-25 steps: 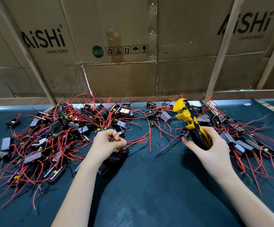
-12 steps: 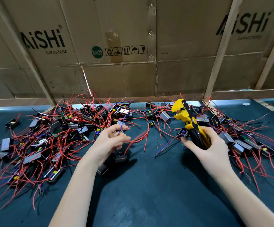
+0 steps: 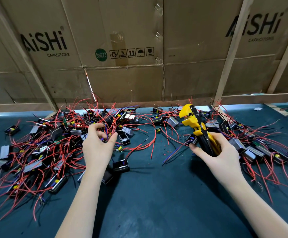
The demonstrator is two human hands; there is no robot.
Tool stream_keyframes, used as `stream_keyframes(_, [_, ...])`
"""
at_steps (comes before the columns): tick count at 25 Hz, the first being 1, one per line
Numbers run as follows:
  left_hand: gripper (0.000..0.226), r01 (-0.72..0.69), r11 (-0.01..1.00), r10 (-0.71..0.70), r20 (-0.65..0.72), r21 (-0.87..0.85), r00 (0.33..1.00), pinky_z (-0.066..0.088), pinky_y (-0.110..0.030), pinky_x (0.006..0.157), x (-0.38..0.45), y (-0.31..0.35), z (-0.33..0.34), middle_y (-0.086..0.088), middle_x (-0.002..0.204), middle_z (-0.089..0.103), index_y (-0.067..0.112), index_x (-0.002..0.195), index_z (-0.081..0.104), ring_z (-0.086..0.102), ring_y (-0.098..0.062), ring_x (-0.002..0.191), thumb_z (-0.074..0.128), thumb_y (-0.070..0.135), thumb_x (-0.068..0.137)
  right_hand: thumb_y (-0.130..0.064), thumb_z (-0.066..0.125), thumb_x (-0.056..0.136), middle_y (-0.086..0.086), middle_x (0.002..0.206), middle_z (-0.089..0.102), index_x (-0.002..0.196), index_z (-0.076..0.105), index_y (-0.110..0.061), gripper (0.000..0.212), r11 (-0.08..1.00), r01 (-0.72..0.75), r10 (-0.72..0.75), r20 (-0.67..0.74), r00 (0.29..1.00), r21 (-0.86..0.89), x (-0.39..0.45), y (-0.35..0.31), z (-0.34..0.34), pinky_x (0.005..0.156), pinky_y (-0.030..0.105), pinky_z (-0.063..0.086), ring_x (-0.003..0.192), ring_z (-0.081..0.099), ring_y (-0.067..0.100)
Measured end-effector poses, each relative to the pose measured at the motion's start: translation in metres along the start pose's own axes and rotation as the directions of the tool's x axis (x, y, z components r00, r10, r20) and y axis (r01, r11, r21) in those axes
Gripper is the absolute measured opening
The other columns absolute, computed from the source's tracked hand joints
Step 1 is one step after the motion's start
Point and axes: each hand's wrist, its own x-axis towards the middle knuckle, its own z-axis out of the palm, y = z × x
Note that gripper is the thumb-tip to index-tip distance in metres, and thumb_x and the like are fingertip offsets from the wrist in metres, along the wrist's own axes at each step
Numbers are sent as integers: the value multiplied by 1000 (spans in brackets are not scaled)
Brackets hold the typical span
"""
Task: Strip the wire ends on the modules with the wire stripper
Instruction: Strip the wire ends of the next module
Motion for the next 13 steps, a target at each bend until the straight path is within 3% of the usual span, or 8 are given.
stream_keyframes(2, [52, 45, 986, -34, -70, 161, 997, 44, -36, 70, 4, -3, -7, 4, 71, 57, 20, 109, 56, 58, -27, 79, 84, 41, 71, -30, 84, 70, -26, 87, 68, 97, 65, -26, 33, 1000, -6, 6, 2, 1000, -2, -1, -1, 0, 71, 1, 38, 81, 60, -9])
stream_keyframes(4, [54, 207, 977, -208, 10, 46, 978, 51, -40, 72, 11, -3, -10, -3, 68, 62, 18, 103, 59, 61, -33, 82, 87, 45, 66, -30, 84, 70, -25, 87, 68, 97, 65, -27, 33, 1000, -9, 9, 4, 1000, 0, -1, -1, 0, 71, 1, 39, 82, 61, -9])
stream_keyframes(7, [39, 365, 896, -333, 161, -252, 929, 43, -25, 49, 13, -5, -5, 7, 43, 50, 8, 96, 63, 52, -18, 42, 88, 21, 69, -30, 84, 70, -25, 87, 68, 97, 65, -28, 33, 1000, -19, 19, 12, 1000, -3, -1, -1, 1, 71, 1, 38, 81, 61, -9])
stream_keyframes(10, [34, 311, 883, -270, 161, -351, 949, 55, -29, 52, 4, -3, 0, 2, 48, 62, 13, 86, 50, 66, -17, 46, 80, 1, 76, -32, 84, 69, -24, 89, 69, 96, 65, -28, 33, 1000, -20, 20, 18, 1000, -3, -1, -1, 1, 73, 2, 39, 83, 61, -7])
stream_keyframes(13, [23, 221, 940, -184, 158, -259, 970, 58, -37, 70, -1, -4, 14, -9, 74, 69, 12, 87, 55, 71, -28, 72, 77, 16, 83, -31, 84, 69, -25, 89, 69, 96, 65, -30, 32, 1000, -19, 19, 23, 1000, -8, -2, -3, 0, 73, 1, 39, 84, 61, -7])
